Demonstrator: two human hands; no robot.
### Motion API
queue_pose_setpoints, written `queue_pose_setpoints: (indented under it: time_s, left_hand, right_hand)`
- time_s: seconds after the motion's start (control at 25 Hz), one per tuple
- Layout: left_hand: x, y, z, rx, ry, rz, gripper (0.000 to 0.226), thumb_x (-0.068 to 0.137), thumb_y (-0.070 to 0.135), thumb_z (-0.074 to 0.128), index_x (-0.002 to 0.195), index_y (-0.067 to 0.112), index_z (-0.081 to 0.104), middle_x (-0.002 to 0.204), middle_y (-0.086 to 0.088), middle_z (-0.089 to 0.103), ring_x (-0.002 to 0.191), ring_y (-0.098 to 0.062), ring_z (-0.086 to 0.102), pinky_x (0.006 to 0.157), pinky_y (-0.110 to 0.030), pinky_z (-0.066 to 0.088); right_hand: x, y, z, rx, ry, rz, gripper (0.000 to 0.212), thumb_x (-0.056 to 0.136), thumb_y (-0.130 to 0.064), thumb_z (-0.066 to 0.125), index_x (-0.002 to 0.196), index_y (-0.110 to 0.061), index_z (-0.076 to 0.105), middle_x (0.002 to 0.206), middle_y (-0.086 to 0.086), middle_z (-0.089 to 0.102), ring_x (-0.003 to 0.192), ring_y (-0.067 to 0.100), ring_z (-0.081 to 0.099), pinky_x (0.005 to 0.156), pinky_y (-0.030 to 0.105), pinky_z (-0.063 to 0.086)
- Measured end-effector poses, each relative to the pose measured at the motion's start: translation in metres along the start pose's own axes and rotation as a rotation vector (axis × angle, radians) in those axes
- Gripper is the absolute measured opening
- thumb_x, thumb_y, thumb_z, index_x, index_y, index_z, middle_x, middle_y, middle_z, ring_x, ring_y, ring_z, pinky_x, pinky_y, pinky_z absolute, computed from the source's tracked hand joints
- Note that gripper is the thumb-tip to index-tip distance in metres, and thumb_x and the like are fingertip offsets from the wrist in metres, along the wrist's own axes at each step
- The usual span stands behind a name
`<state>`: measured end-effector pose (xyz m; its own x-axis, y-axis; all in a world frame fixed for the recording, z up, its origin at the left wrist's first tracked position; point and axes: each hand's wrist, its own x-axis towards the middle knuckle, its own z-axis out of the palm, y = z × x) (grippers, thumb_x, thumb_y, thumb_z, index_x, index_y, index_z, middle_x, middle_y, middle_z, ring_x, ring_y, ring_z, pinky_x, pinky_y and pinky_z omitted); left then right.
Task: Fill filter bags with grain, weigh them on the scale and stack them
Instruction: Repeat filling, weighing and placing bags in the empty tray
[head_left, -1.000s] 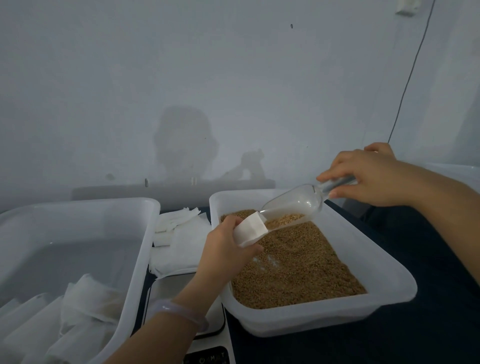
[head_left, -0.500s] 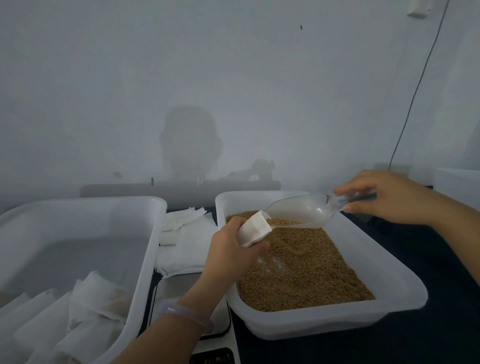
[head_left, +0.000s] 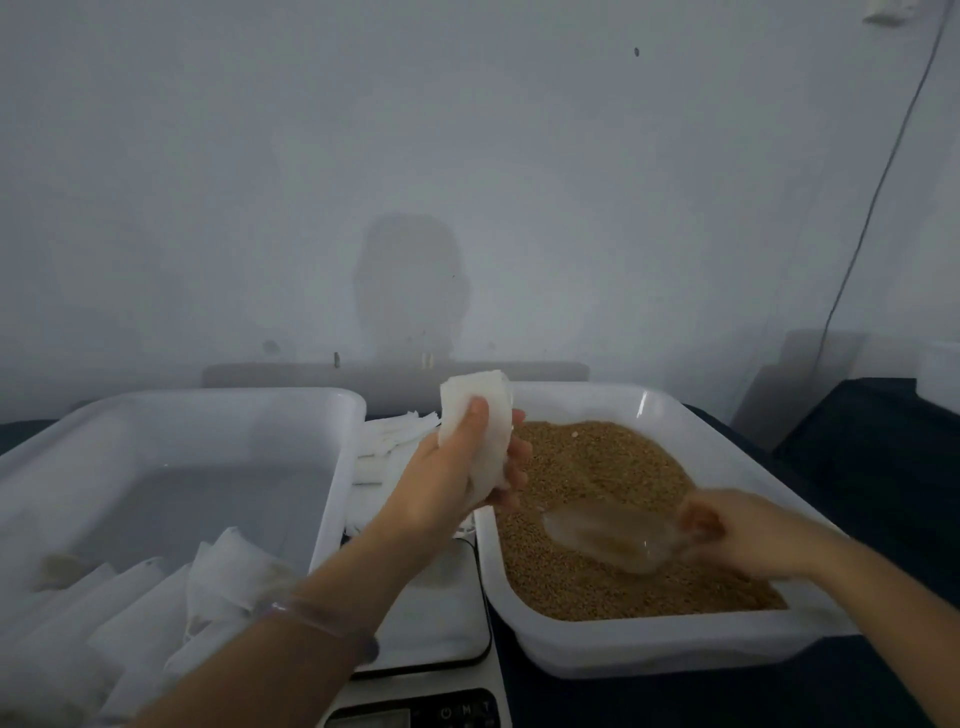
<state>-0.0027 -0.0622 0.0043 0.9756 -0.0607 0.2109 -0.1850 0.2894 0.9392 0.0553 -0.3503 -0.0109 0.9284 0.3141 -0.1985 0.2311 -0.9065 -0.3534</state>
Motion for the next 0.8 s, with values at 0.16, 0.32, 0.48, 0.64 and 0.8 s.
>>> queue_pose_setpoints:
  time_s: [0.16, 0.32, 0.48, 0.64, 0.8]
  left_hand:
    - [-0.012, 0.03, -0.031, 0.211, -0.218, 0.0, 0.056, 0.084, 0.066, 0.032, 0.119, 0.033, 0.061, 0.123, 0.013, 0.064, 0.114, -0.006, 0.059, 0.086, -0.021, 0.051]
    - [-0.023, 0.04, -0.048, 0.336, -0.206, -0.127, 0.057, 0.083, 0.069, 0.033, 0.108, 0.03, 0.066, 0.113, 0.009, 0.069, 0.108, -0.009, 0.063, 0.096, -0.029, 0.049]
    - [-0.03, 0.043, -0.056, 0.456, -0.233, -0.004, 0.037, 0.086, 0.054, 0.04, 0.118, 0.04, 0.048, 0.114, 0.021, 0.061, 0.099, 0.009, 0.06, 0.081, -0.011, 0.049]
    - [-0.03, 0.035, -0.087, 0.981, -0.001, 0.064, 0.029, 0.064, 0.037, 0.085, 0.087, 0.03, 0.069, 0.082, 0.005, 0.07, 0.073, -0.005, 0.062, 0.07, -0.025, 0.051]
    - [-0.029, 0.015, -0.094, 1.221, -0.069, -0.051, 0.025, 0.071, 0.03, 0.079, 0.074, 0.008, 0.068, 0.07, -0.008, 0.065, 0.063, -0.013, 0.051, 0.06, -0.029, 0.04]
  right_hand:
    - [0.006, -0.037, 0.007, -0.023, 0.111, -0.048, 0.036, 0.076, -0.046, 0.072, 0.106, -0.037, 0.055, 0.116, -0.019, 0.053, 0.105, 0.001, 0.053, 0.09, 0.018, 0.042]
    - [-0.009, -0.137, 0.007, 0.729, 0.04, -0.483, 0.048, 0.06, -0.07, 0.071, 0.098, -0.042, 0.069, 0.105, -0.018, 0.069, 0.098, -0.002, 0.063, 0.082, 0.021, 0.051]
    - [0.007, -0.194, 0.037, 0.994, 0.069, -0.565, 0.014, 0.076, -0.022, 0.075, 0.09, -0.023, 0.071, 0.089, 0.0, 0.074, 0.086, 0.016, 0.07, 0.068, 0.025, 0.056]
    - [0.025, -0.191, 0.054, 0.659, 0.171, -0.578, 0.018, 0.079, -0.02, 0.075, 0.088, -0.032, 0.064, 0.082, -0.015, 0.072, 0.078, -0.001, 0.067, 0.063, 0.015, 0.049]
    - [0.038, -0.19, 0.064, 0.21, 0.161, -0.575, 0.031, 0.075, -0.032, 0.075, 0.063, -0.016, 0.052, 0.058, -0.009, 0.051, 0.051, 0.001, 0.042, 0.05, 0.018, 0.032]
